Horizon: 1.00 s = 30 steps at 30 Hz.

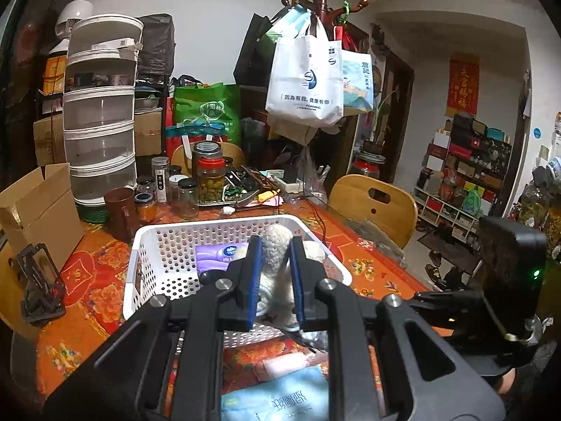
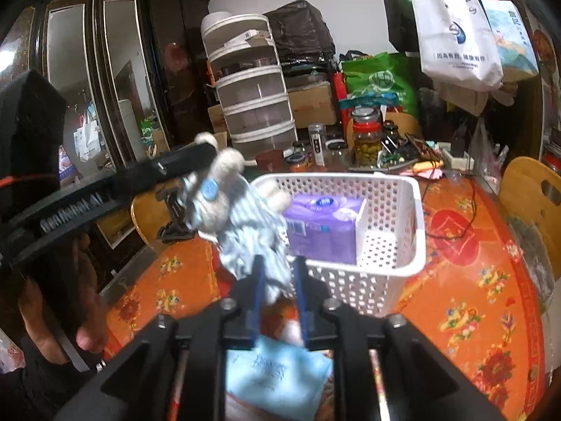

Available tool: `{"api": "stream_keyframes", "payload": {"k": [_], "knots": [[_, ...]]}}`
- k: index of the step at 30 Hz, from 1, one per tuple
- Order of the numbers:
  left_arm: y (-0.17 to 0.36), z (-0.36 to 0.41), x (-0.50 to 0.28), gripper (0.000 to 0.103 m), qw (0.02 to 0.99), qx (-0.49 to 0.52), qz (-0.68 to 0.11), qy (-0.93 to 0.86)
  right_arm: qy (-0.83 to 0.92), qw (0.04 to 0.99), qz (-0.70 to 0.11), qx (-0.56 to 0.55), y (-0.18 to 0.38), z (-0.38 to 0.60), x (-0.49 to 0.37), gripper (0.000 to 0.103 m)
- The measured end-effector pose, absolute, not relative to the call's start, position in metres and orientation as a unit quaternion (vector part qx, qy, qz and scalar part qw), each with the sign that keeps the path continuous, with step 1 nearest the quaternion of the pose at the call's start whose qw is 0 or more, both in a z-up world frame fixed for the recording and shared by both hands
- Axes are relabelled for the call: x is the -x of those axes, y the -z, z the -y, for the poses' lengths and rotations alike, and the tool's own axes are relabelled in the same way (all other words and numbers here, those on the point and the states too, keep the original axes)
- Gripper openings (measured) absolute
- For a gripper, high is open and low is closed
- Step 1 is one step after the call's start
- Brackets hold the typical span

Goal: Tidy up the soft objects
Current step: 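Lift the plush toy with the right tool and carry it over the basket, then open the right tool to drop the plush toy into the basket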

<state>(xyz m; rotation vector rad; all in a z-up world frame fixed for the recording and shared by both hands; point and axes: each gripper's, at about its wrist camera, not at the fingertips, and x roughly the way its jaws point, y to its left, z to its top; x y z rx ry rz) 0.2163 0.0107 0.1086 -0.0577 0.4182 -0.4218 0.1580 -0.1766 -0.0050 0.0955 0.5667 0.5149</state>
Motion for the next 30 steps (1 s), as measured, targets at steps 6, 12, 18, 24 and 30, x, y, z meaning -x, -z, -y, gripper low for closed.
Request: {"api": "stream_keyframes", "payload": {"k": [6,12,18,24,30], "knots": [[-0.099,-0.006,-0.203,0.014,0.951,0.02,-0.208,0.227,-0.273,0.921,-0.271,-0.061,0.015,0.183,-0.145,0.039],[-0.092,0.0,-0.197,0.014,0.948,0.014,-0.208,0.242,-0.283,0.919,-0.271,-0.048,0.021,0.178,-0.142,0.045],[-0.091,0.0,-0.199,0.014,0.946,0.016,-0.211,0.244,-0.282,0.922,-0.266,-0.018,0.021,0.168,-0.138,0.017],[-0.099,-0.003,-0.219,0.015,0.949,0.014,-0.214,0.231,-0.267,0.927,-0.264,0.001,0.011,0.161,-0.143,0.01],[-0.115,-0.009,-0.256,0.015,0.953,0.014,-0.22,0.206,-0.257,0.932,-0.257,0.011,-0.011,0.156,-0.168,0.008]]}}
